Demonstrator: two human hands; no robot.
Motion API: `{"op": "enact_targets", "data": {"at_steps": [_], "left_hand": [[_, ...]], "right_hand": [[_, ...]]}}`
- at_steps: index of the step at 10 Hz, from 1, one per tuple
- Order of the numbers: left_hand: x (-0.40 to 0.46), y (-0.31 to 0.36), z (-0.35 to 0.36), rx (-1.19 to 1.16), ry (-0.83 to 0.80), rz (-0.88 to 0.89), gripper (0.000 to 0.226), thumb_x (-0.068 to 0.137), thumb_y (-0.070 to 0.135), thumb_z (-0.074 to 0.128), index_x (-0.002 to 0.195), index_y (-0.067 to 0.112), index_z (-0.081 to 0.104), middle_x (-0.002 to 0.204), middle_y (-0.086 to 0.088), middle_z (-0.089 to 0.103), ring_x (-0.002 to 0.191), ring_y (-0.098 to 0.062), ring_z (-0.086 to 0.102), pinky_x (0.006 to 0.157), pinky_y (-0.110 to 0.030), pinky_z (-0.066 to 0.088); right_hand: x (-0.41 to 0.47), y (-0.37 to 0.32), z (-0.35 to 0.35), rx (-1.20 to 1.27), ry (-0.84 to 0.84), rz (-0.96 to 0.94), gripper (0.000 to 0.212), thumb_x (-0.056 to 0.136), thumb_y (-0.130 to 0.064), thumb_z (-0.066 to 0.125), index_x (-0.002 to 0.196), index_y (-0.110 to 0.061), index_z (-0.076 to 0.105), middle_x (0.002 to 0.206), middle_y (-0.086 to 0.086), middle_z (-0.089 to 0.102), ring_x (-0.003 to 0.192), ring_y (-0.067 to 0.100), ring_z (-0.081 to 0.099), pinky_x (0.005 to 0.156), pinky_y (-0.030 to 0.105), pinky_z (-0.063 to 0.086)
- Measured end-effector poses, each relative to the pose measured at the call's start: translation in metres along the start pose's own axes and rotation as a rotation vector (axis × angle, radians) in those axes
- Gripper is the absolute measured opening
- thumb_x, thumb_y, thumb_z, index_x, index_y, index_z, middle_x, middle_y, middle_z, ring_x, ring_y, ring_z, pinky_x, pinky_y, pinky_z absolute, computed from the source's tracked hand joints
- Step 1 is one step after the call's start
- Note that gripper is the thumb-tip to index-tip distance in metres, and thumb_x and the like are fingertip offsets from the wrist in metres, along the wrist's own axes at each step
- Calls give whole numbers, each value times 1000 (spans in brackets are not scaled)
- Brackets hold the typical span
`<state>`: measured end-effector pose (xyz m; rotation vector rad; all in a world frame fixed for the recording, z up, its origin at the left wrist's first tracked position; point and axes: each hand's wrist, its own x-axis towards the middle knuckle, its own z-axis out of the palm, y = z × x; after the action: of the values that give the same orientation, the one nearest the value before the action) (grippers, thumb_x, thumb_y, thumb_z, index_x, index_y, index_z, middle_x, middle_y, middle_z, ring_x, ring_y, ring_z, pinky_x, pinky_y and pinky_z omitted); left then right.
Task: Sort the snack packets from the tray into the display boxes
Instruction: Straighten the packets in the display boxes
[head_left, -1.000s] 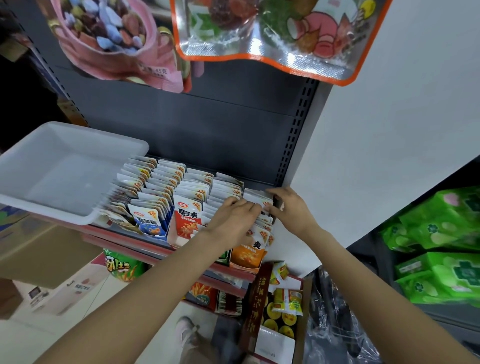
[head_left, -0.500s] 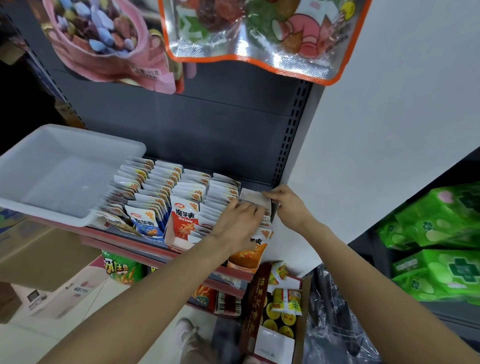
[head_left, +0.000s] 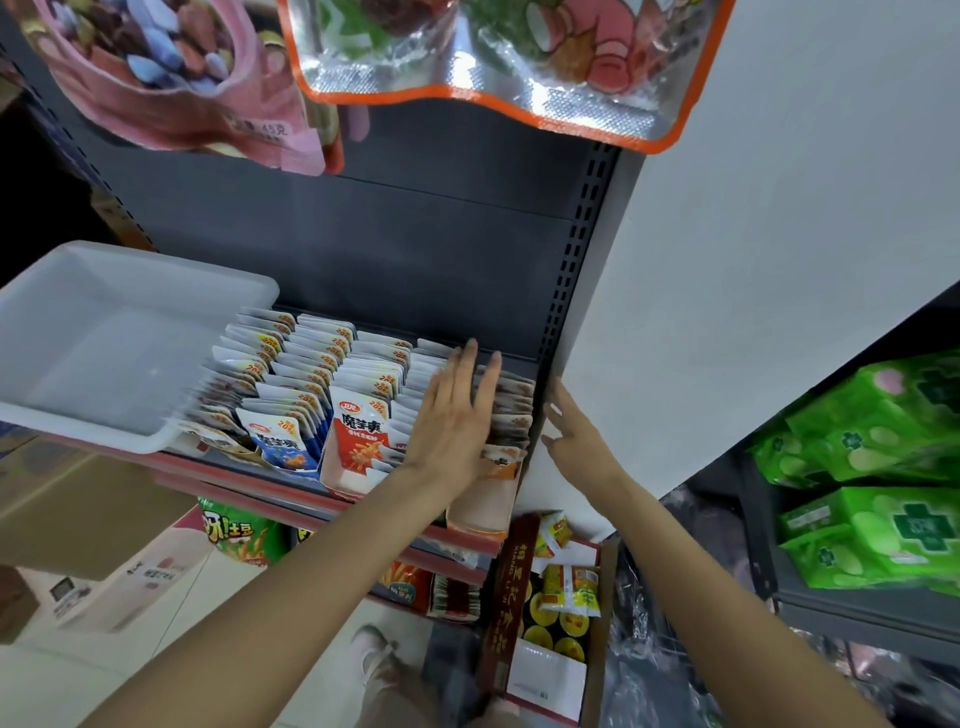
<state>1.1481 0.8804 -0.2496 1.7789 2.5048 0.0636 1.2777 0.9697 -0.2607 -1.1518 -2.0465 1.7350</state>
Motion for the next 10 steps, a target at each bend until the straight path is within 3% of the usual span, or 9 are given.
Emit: {"op": "enact_targets", "data": {"at_steps": [1,2,3,4,5,6,8,9,10], "left_hand": [[7,-11,-3,0,-124,72,124,72,54,72,147,12,-17,157,-10,-15,144,-24,-19,114,-37,-13],[19,-16,-10,63,-167,129,126,70,57,71,147,11,-17,157,-12,-17,143,-24,-21,115,-37,-14],[32,-18,-16,99,-209,158,125,71,51,74,148,11,-16,156,-13,-16,143,-25,-20,114,-35,-13],[43,-17,-17,80,-242,166,125,69,43,78,149,13,-14,157,-12,-15,144,-24,-17,115,-34,-10],[44,-17,-15,96,-236,177,124,71,41,77,148,12,-15,156,-13,-17,144,-24,-17,116,-35,-8],[37,-24,-13,150,-228,194,127,70,43,77,147,13,-20,155,-12,-21,143,-24,-20,115,-37,-10],[40,-28,-12,182,-239,168,129,68,39,80,147,15,-19,156,-11,-19,143,-24,-20,115,-44,-10],[39,-24,-16,279,-154,169,121,69,48,76,150,17,-8,158,-10,-12,144,-25,-17,112,-55,-10],[35,-20,-13,275,-60,184,108,73,43,73,150,18,2,159,-6,-1,146,-22,-6,112,-55,-9]], "right_hand": [[-5,10,12,6,-75,-22,86,85,17,47,151,-14,1,153,1,25,142,11,23,114,34,29],[1,9,20,-6,-138,-159,104,70,2,77,146,-12,8,136,2,45,123,-3,47,101,20,42],[5,5,21,-25,-75,-181,99,65,-16,79,142,-15,17,136,6,47,124,11,49,104,27,42],[8,6,31,-21,-13,-100,80,82,1,65,144,-10,15,132,1,46,122,10,45,106,23,36],[9,11,44,-32,20,-18,87,88,8,54,148,-6,-8,140,3,40,130,15,39,104,20,31],[14,17,50,-14,16,72,89,90,10,45,145,-8,-22,140,3,36,124,9,36,93,12,31],[20,20,55,-9,33,113,91,82,7,62,149,-16,5,149,13,30,133,34,37,108,45,36],[14,17,41,-49,51,15,100,70,-14,76,148,-19,13,151,12,28,136,32,34,108,51,35],[24,14,22,-70,104,-179,85,52,-28,78,127,-19,39,126,17,55,114,27,57,94,41,51]]}}
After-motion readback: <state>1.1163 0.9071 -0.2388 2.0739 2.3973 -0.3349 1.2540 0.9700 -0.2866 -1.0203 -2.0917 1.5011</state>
